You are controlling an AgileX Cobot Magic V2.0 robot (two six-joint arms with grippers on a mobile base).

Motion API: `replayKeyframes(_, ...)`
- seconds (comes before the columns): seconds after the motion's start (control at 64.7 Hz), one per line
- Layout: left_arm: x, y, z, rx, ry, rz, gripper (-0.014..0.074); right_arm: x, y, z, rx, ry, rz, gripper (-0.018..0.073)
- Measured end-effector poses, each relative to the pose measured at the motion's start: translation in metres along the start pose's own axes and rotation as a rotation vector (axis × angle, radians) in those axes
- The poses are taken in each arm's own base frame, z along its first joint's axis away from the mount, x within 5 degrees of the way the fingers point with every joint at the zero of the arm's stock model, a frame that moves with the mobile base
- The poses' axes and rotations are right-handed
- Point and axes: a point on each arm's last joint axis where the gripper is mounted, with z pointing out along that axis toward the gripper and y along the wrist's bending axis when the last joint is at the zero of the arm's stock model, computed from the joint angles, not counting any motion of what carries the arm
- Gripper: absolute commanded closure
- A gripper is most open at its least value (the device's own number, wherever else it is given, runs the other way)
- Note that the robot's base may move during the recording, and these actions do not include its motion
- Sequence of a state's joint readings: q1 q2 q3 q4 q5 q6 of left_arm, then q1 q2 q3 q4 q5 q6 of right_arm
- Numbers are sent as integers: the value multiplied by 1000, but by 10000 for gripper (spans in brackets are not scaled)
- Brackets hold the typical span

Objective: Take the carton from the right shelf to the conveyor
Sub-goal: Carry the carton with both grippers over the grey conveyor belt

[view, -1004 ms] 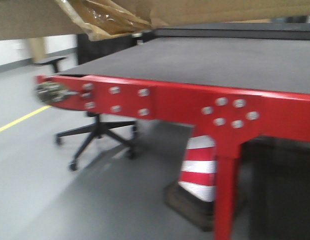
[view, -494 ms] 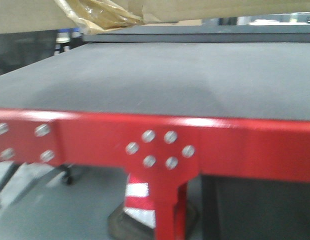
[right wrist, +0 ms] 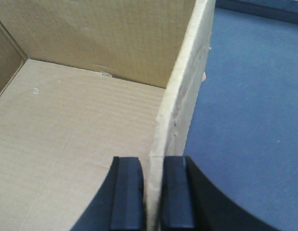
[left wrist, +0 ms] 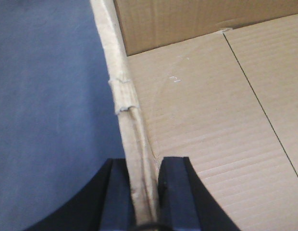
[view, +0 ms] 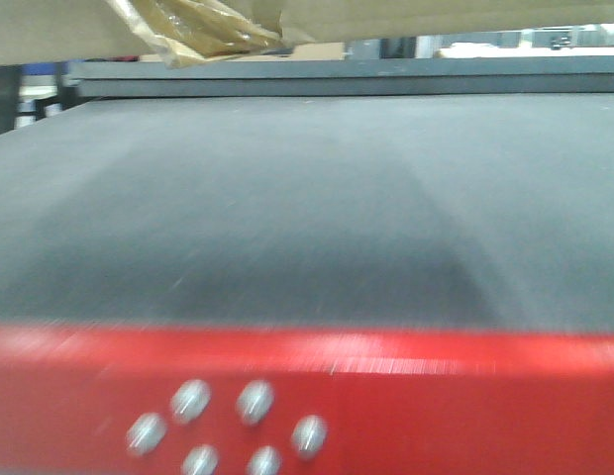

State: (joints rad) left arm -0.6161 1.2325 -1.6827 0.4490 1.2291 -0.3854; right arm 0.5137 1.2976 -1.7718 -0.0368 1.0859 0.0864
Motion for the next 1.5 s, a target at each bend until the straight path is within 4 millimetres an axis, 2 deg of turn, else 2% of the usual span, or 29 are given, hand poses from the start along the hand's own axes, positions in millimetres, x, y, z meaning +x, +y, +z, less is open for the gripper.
replayKeyframes(1.498, 0, 1, 0, -6, -3, 3, 613, 0, 0, 0, -2, -1, 1, 629)
